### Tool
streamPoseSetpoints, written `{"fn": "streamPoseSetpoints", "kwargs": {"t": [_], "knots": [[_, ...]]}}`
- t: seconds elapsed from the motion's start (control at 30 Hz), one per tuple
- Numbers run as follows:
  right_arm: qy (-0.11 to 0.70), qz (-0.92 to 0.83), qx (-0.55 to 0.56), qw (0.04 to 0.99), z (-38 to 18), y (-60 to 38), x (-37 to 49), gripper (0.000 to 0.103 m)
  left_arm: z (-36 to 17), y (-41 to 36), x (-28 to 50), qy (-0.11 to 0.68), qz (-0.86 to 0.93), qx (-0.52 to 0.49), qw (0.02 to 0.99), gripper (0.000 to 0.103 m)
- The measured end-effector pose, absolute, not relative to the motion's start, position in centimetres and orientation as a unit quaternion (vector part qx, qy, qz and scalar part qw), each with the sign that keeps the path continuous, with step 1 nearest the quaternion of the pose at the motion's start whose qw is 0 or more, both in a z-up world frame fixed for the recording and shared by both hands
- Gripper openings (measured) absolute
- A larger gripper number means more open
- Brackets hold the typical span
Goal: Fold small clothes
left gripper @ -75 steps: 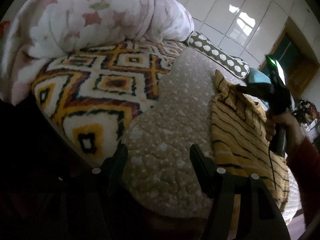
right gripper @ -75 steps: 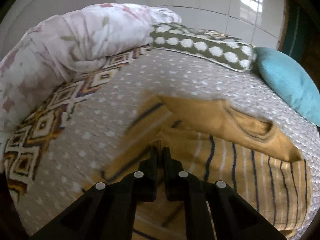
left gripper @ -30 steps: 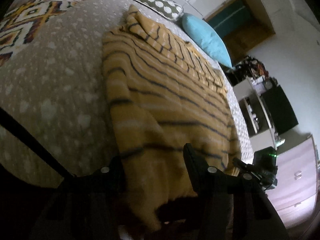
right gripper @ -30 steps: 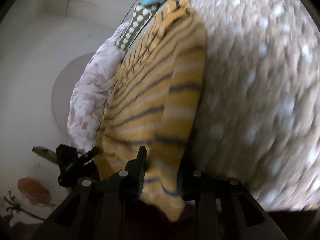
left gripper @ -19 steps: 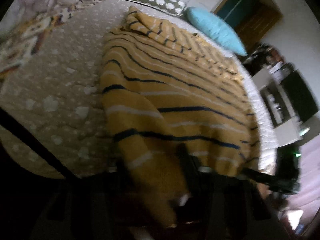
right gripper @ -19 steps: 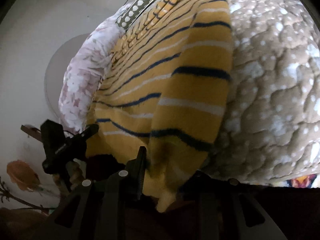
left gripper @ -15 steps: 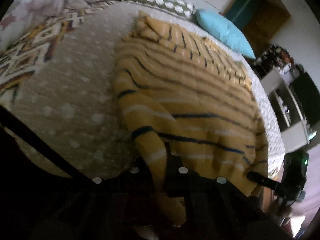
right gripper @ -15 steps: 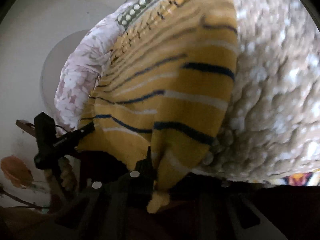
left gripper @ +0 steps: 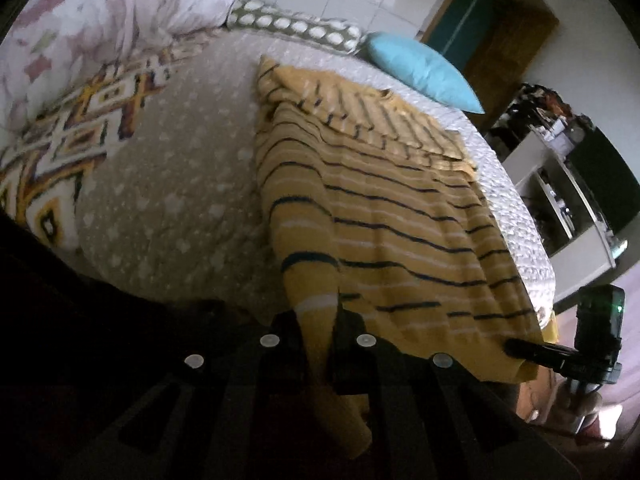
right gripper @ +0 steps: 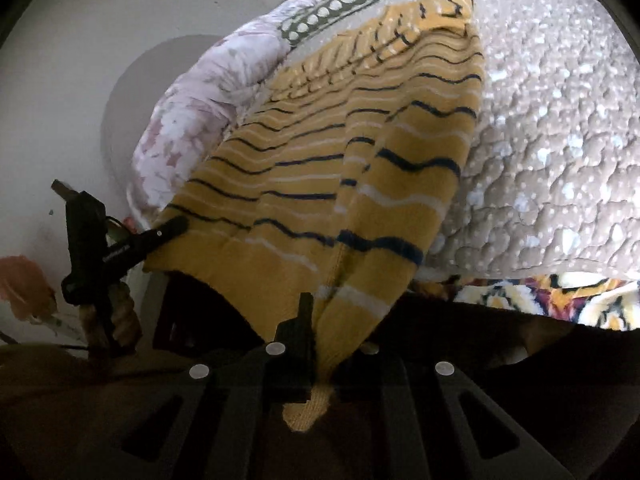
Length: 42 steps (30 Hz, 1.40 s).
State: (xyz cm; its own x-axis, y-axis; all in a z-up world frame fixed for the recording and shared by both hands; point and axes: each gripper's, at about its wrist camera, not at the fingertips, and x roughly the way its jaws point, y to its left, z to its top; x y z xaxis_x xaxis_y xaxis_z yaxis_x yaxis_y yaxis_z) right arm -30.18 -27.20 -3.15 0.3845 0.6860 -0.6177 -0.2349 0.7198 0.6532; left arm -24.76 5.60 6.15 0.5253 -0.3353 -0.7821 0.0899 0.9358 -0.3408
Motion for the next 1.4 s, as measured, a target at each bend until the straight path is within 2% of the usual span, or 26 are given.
{"fn": "streamPoseSetpoints", "kwargs": {"t": [0.23,0.37,0.5,0.63,0.93,1.03,1.1,1.17,1.27,1.4], "knots": [[0.411,0.274,0.202,0.845,2.3,-27.6,-24.3,0.008,10.3,4.2,-17.6,0.421,-0.113,-0.11,0.893,0.007],[0.364,0.254,0.169,0.88,7.0,-27.5,-18.1,0.008,13.5,1.8,-8.9,0.399,-0.091,-0.096,0.907,0.007],[0.348,0.212,0.143,0.902,9.3,-27.3,-10.4,0.008,14.1,0.4,-0.6,0.404,-0.057,-0.076,0.91,0.007],[0.368,0.17,0.153,0.901,8.3,-27.3,-3.5,0.008,11.6,-0.6,6.3,0.442,-0.028,-0.071,0.894,0.007],[0.424,0.14,0.226,0.866,3.0,-29.7,5.8,0.01,6.6,0.2,13.3,0.493,-0.024,-0.119,0.861,0.011],[0.44,0.134,0.264,0.848,1.5,-31.0,8.4,0.014,5.4,1.2,14.9,0.51,-0.039,-0.173,0.842,0.013],[0.446,0.13,0.299,0.833,0.4,-31.8,9.9,0.022,4.7,2.0,15.6,0.518,-0.051,-0.214,0.826,0.021],[0.446,0.13,0.327,0.823,-0.3,-32.4,10.7,0.038,4.2,2.7,16.1,0.52,-0.066,-0.25,0.814,0.026],[0.435,0.137,0.38,0.805,-1.3,-33.6,11.6,0.047,3.6,4.2,16.3,0.514,-0.091,-0.314,0.793,0.039],[0.427,0.132,0.414,0.793,-1.7,-34.5,12.3,0.048,2.9,6.0,16.5,0.507,-0.102,-0.373,0.77,0.04]]}}
